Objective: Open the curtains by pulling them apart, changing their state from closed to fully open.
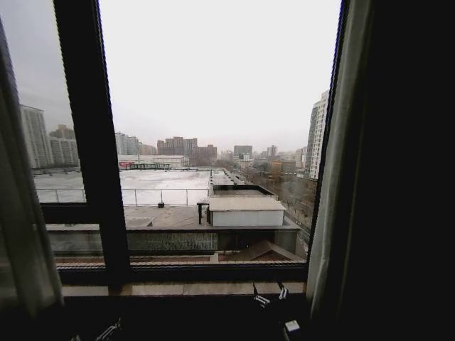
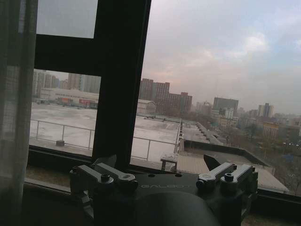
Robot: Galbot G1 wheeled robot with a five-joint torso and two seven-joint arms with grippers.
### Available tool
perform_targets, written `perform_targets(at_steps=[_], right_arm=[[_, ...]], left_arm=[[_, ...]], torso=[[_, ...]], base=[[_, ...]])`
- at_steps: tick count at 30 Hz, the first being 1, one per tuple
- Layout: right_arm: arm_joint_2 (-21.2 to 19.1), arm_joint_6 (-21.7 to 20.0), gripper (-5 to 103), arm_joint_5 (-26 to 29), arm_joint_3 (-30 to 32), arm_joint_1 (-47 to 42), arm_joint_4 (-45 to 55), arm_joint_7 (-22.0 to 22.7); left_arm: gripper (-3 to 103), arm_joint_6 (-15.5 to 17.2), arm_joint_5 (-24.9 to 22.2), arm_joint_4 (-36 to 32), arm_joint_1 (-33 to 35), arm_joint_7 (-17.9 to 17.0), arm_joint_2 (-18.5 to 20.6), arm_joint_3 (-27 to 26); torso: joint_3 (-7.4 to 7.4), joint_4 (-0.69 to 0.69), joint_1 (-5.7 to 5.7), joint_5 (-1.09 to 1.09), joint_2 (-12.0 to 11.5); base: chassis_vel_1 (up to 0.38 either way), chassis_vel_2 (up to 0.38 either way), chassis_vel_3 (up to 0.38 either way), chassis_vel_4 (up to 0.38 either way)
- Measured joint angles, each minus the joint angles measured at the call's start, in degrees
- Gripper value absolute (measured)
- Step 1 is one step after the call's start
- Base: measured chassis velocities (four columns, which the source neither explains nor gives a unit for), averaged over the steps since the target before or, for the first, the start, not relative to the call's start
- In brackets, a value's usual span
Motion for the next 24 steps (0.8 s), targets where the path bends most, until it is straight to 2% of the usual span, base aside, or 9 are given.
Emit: perform_targets(at_steps=[24], right_arm=[[0.00, 0.00, 100, 0.00, -0.55, -0.16, 0.23, 0.05]], left_arm=[[100, -0.56, 0.02, 0.49, 0.20, 0.09, -0.34, -0.24]], torso=[[0.00, 0.00, 0.00, 0.00, 0.00]], base=[[0.186, 0.189, -0.190, -0.185]])
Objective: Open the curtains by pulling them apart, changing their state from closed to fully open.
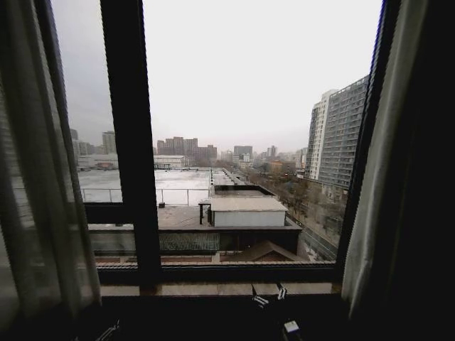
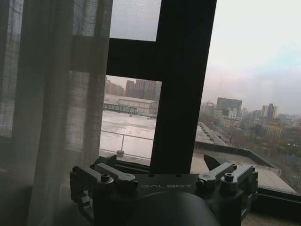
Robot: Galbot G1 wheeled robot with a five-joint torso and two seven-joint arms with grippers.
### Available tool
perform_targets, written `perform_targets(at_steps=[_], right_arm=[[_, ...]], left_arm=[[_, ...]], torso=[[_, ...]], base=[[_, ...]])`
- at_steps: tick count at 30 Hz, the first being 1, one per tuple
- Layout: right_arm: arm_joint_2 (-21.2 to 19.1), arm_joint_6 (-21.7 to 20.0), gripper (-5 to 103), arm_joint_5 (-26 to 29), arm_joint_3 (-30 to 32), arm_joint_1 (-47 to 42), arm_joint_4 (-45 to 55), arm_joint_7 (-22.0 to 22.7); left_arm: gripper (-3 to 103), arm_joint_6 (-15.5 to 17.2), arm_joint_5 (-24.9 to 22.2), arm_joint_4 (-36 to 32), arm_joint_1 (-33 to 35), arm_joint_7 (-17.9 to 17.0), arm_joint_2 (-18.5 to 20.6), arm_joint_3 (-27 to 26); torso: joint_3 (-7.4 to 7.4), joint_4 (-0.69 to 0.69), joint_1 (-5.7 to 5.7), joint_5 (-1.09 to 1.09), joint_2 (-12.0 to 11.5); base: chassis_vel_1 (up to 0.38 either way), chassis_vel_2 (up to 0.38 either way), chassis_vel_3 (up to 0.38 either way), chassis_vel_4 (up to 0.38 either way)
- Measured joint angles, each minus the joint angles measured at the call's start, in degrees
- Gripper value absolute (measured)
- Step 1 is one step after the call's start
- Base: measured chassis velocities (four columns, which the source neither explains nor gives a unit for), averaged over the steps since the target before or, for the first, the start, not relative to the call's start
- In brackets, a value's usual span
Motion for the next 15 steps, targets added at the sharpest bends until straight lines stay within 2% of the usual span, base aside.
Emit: perform_targets(at_steps=[15], right_arm=[[0.00, 0.09, 100, 0.11, 0.20, -0.54, -0.08, 0.00]], left_arm=[[100, 0.00, 0.29, -0.36, 0.21, 0.04, -0.32, 0.10]], torso=[[0.00, 0.00, 0.00, -0.01, 0.00]], base=[[0.185, 0.185, -0.183, -0.197]])
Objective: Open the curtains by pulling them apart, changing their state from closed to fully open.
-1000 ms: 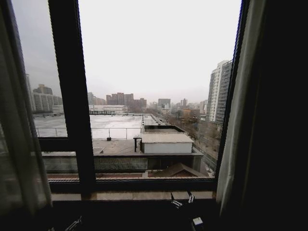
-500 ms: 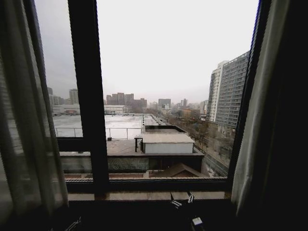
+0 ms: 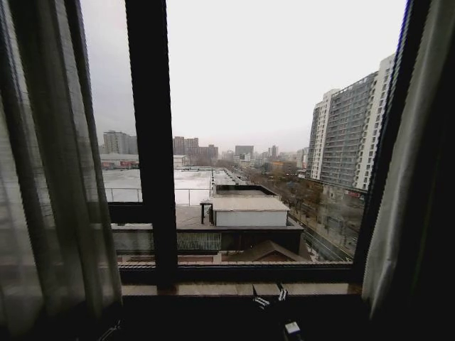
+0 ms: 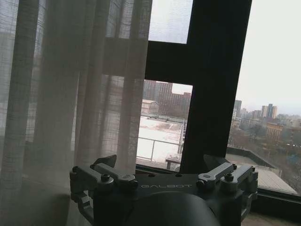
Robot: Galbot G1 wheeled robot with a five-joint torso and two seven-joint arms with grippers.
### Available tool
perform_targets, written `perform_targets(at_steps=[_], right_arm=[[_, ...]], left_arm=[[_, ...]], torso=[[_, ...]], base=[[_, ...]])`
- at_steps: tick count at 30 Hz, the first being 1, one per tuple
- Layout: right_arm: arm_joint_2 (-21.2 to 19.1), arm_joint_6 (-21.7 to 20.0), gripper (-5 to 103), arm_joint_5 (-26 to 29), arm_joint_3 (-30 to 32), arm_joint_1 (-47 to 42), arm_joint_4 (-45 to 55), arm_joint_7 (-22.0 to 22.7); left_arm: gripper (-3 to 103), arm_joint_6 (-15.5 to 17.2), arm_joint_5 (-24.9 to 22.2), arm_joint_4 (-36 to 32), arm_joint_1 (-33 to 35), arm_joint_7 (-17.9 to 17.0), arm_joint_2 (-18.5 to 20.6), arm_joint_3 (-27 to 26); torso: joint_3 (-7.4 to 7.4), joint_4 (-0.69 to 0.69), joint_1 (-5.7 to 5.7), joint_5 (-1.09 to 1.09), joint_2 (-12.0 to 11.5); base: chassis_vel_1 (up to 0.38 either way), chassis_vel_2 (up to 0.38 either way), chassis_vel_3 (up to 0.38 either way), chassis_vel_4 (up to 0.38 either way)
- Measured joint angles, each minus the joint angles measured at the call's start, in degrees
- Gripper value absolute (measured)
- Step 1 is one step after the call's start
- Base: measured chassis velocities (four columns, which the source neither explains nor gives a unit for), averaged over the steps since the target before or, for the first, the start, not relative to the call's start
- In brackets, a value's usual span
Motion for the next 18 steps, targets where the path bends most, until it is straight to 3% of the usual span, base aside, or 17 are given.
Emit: perform_targets(at_steps=[18], right_arm=[[0.01, 0.54, 100, 1.51, -0.72, 0.44, -0.39, -0.30]], left_arm=[[100, -1.15, -0.19, 0.66, 0.04, -0.01, 0.16, -0.04]], torso=[[0.00, 0.02, 0.01, -0.02, 0.00]], base=[[0.159, 0.158, -0.153, -0.155]])
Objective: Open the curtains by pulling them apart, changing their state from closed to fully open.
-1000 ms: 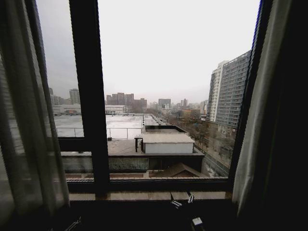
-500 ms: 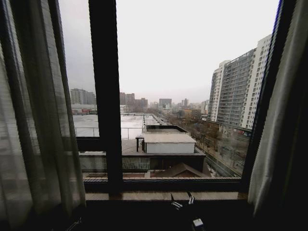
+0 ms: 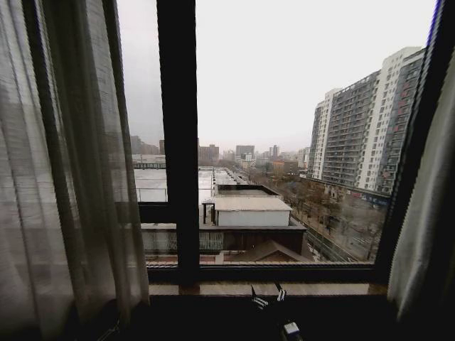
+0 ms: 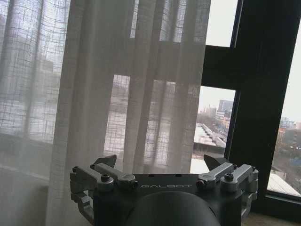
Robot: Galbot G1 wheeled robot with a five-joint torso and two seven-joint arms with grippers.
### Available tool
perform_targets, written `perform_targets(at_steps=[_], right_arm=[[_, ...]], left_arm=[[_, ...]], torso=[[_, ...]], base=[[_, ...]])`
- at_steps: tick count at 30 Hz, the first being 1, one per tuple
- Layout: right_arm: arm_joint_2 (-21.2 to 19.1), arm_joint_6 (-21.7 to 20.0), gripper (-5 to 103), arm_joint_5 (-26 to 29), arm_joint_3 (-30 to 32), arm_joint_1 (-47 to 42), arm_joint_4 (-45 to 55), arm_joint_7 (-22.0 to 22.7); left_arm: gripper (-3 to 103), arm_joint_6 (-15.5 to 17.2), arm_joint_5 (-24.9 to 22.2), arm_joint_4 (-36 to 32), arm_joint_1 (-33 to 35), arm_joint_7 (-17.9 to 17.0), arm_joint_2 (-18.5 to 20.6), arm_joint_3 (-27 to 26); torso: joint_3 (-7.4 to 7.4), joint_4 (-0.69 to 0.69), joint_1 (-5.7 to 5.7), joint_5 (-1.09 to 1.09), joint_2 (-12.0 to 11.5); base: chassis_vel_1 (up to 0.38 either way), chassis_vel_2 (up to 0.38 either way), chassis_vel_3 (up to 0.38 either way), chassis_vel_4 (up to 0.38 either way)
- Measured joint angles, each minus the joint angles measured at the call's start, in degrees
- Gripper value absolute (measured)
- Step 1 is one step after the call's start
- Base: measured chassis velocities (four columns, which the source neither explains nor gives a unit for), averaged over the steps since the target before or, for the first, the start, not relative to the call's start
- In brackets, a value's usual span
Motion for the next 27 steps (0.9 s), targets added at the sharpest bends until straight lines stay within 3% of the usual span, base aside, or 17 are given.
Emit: perform_targets(at_steps=[7, 20, 23, 27], right_arm=[[-0.03, 0.52, 100, 0.20, 0.14, 0.17, -0.64, -0.07], [-0.01, 0.82, 100, 0.28, 0.12, 0.59, -1.34, -0.10], [-0.01, 0.84, 100, 0.30, 0.14, 0.56, -1.40, -0.10], [-0.01, 0.87, 100, 0.30, 0.20, 0.29, -1.47, -0.18]], left_arm=[[100, -0.54, -0.01, 0.33, -0.05, 0.21, -0.48, 0.28], [100, -3.91, -0.15, 1.25, -0.55, 1.32, -0.64, 0.14], [100, -3.32, 0.00, 1.08, -1.11, 1.32, -0.22, 0.30], [100, 0.17, 0.32, 1.29, -5.51, 0.08, 2.71, 1.98]], torso=[[0.00, -0.05, -0.01, 0.04, 0.00], [0.00, -0.02, -0.01, 0.04, 0.00], [0.00, -0.02, -0.01, 0.03, 0.00], [0.00, -0.02, -0.01, 0.03, 0.00]], base=[[0.000, 0.000, 0.000, 0.000], [0.000, 0.000, 0.000, 0.000], [0.000, 0.000, 0.000, 0.000], [0.000, 0.000, 0.000, 0.000]])
